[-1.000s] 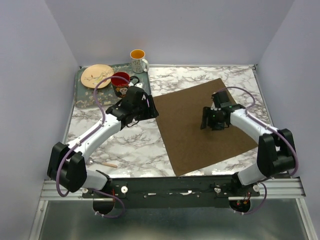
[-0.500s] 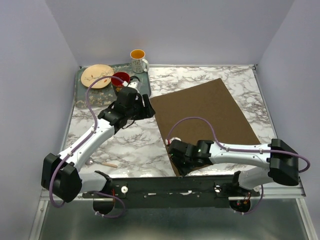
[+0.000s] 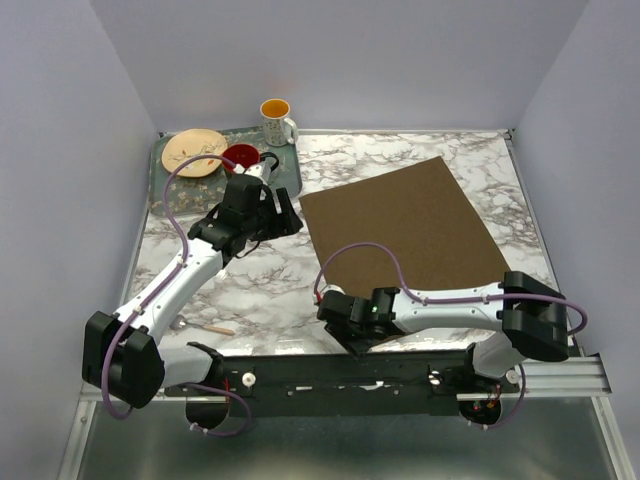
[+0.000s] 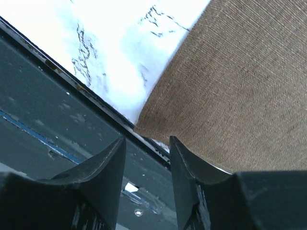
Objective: Fold the napkin, place the utensils inside, and roll it up
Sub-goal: Fold the napkin
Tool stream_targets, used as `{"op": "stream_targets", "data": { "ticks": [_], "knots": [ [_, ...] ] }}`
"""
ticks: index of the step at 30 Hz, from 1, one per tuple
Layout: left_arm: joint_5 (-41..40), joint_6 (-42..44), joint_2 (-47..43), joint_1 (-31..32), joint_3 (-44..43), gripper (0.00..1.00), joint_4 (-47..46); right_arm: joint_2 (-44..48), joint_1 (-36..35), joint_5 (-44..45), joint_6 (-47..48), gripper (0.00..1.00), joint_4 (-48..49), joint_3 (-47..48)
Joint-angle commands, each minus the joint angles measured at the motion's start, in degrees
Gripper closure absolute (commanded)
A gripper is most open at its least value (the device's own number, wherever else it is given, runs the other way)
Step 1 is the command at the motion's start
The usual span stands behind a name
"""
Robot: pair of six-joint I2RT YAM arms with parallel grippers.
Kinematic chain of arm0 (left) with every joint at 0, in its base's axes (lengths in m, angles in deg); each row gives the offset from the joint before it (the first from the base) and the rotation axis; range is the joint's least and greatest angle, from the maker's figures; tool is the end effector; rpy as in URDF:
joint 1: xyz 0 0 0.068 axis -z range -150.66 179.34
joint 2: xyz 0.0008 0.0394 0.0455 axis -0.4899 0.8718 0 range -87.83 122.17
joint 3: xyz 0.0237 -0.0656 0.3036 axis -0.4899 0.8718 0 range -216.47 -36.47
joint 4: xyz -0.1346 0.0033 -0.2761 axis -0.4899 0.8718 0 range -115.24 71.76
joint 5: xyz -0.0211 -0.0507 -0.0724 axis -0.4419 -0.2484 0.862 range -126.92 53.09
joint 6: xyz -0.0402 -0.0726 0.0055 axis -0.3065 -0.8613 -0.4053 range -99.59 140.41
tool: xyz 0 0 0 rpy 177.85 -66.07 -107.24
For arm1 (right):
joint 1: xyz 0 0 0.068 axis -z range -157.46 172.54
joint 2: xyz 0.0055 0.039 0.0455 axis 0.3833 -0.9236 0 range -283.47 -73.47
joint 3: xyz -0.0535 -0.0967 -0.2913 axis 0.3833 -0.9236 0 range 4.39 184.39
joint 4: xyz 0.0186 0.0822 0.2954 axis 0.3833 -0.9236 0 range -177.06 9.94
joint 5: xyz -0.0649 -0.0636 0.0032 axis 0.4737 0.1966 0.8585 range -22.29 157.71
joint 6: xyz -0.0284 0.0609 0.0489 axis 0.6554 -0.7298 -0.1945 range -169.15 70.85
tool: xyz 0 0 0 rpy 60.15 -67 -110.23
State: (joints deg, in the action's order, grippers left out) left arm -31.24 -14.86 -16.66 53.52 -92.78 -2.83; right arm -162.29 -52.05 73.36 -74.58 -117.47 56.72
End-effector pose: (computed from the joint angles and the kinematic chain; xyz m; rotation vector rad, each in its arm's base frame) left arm 0.3047 -0.1446 0.2952 -0.1661 2.2982 -0.6653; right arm 0.0935 0.3122 0.1506 -1.1786 2.6254 0.2207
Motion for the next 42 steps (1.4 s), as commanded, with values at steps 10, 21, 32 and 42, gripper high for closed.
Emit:
{"op": "stream_targets", "data": {
  "ticks": [10,21,32,42],
  "knots": [
    [2.24,0.37,-1.65,-1.51,1.21,0.19,-0.09,-3.03,-2.23,1.12,2.49,0.55,2.43,2.24],
    [3.38,0.02,-1.74,-2.04,2.17,0.2,-0.71,-4.35,-3.11,3.05,1.26,0.55,3.48,-0.13],
    [3.29,0.37,-2.53,-2.74,2.17,0.2,0.0,-7.69,-4.07,6.39,-0.58,0.68,1.73,1.01],
    [4.26,0.11,-2.09,-3.18,2.35,0.2,-0.62,-3.3,-4.25,12.19,-5.77,0.94,-4.51,3.47]
  ]
}}
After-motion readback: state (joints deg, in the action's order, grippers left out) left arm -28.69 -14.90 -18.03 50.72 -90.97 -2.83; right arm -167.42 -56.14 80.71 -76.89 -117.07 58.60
